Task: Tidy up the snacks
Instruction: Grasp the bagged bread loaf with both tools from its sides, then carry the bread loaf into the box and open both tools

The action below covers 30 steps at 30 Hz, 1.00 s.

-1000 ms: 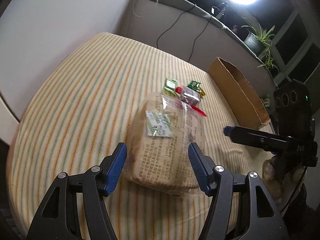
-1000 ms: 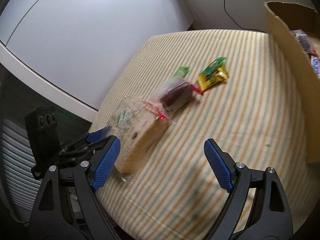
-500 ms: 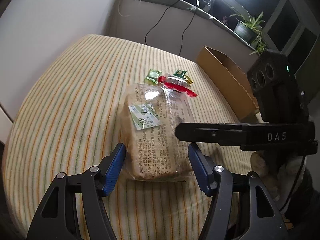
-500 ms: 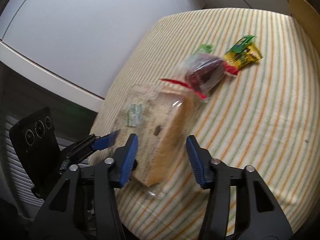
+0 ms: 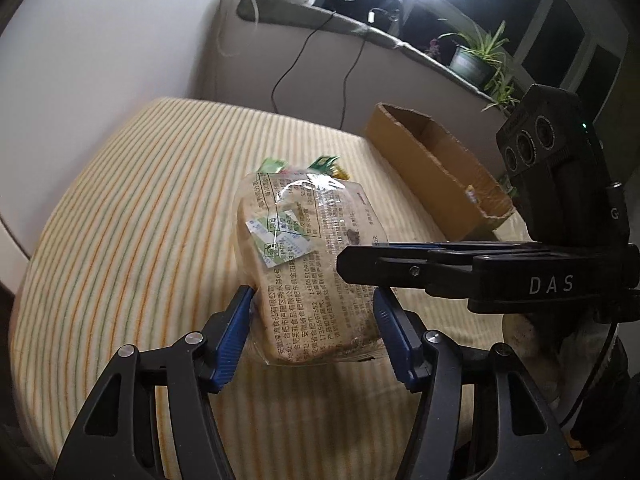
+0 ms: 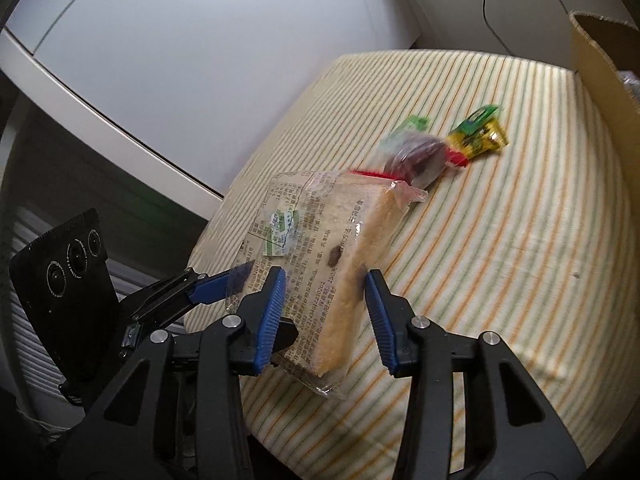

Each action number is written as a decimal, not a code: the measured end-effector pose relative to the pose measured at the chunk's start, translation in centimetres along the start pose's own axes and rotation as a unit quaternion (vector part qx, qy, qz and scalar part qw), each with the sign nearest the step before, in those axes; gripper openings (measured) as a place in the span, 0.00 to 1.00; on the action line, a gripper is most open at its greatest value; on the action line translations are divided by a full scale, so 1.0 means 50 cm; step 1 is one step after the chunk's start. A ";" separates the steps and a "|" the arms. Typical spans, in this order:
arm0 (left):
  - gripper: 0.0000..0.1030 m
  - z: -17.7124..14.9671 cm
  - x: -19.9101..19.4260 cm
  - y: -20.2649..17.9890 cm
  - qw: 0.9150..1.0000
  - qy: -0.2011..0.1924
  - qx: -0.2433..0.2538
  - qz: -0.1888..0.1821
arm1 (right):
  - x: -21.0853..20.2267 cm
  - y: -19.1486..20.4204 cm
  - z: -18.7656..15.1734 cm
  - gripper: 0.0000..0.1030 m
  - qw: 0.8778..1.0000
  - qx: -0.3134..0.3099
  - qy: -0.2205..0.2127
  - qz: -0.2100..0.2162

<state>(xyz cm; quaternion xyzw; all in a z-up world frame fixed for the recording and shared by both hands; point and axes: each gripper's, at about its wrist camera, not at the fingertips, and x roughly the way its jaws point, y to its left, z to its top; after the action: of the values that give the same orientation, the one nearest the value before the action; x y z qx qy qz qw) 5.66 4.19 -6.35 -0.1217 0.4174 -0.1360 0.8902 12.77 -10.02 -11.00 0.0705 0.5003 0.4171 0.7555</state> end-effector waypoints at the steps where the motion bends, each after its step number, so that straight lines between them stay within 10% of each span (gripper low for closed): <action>1: 0.58 0.005 -0.001 -0.010 1.000 -0.003 0.005 -0.003 | -0.017 -0.002 -0.002 0.43 1.000 -0.002 -0.005 -0.002; 30: 0.58 0.211 0.165 -0.295 0.990 -0.026 0.108 -0.086 | -0.316 -0.243 0.075 0.43 0.986 0.037 -0.133 -0.093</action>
<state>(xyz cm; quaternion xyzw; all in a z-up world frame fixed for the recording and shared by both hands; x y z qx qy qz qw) 16.84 -11.31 -0.80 -0.0639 0.3648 -0.2527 0.8939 20.24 -27.72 -4.53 0.1064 0.4151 0.3127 0.8477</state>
